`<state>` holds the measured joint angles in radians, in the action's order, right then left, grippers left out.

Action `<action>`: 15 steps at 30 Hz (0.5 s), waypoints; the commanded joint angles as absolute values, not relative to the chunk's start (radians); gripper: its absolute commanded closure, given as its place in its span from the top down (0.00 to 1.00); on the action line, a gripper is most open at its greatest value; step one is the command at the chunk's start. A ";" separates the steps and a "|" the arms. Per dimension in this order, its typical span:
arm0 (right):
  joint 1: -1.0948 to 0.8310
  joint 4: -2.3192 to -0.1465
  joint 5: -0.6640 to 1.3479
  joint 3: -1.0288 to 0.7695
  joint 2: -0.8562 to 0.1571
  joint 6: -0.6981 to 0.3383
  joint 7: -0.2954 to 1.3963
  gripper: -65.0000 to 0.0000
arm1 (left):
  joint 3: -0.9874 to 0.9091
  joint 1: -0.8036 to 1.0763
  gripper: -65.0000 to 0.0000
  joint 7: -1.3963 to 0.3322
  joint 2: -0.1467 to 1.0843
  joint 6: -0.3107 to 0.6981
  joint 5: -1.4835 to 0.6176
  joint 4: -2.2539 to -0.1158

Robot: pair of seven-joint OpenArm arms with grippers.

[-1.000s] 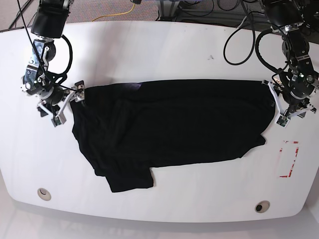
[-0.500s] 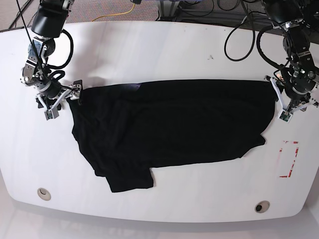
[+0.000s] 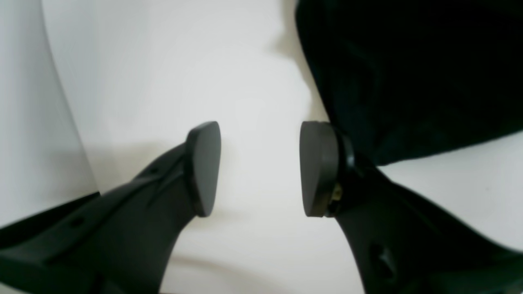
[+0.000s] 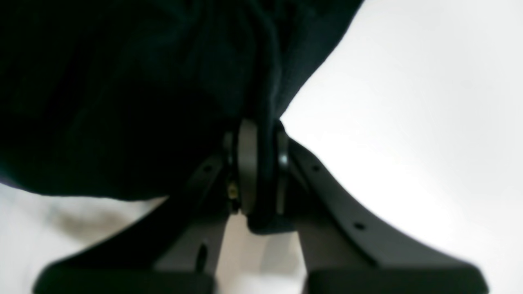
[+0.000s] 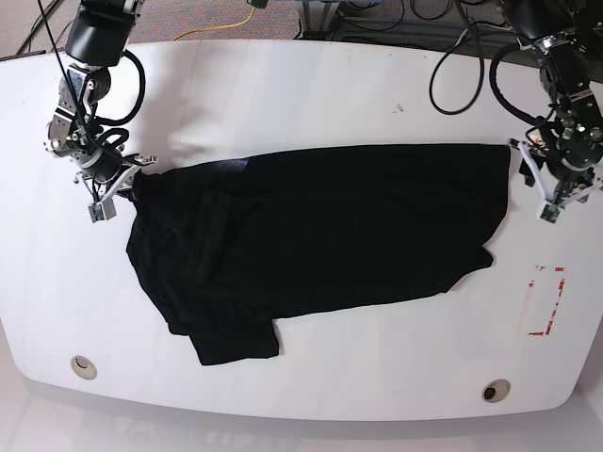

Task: Layout the t-shirt on the table in an organized manner, then fold the t-shirt properly
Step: 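Hold the shirt edge corners with both grippers and pull them apart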

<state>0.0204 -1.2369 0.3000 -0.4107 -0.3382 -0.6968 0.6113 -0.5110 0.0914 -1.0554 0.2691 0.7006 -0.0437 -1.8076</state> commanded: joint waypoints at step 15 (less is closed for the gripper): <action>-0.013 -1.280 0.282 -0.406 -0.328 -0.698 0.651 0.01 | -0.532 0.087 0.78 -1.050 0.205 0.698 -0.038 -1.733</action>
